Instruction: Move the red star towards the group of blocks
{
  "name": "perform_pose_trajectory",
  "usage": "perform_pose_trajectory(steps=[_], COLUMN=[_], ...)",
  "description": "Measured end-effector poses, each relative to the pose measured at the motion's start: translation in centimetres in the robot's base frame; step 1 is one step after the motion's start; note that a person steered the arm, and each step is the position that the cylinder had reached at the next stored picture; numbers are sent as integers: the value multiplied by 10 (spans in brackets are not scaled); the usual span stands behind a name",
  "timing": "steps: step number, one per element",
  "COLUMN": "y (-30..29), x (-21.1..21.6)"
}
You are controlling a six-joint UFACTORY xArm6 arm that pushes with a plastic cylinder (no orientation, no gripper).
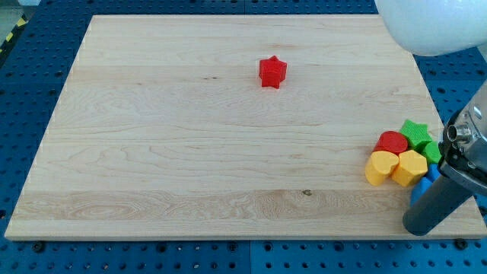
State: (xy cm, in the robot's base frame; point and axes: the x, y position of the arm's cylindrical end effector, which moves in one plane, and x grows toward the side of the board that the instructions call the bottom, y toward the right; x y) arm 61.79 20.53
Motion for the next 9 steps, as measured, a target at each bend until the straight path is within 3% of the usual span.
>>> perform_pose_trajectory(steps=[3, 5, 6, 7, 9], y=[-7, -103, -164, -190, -190], x=[1, -29, -78, -139, -256])
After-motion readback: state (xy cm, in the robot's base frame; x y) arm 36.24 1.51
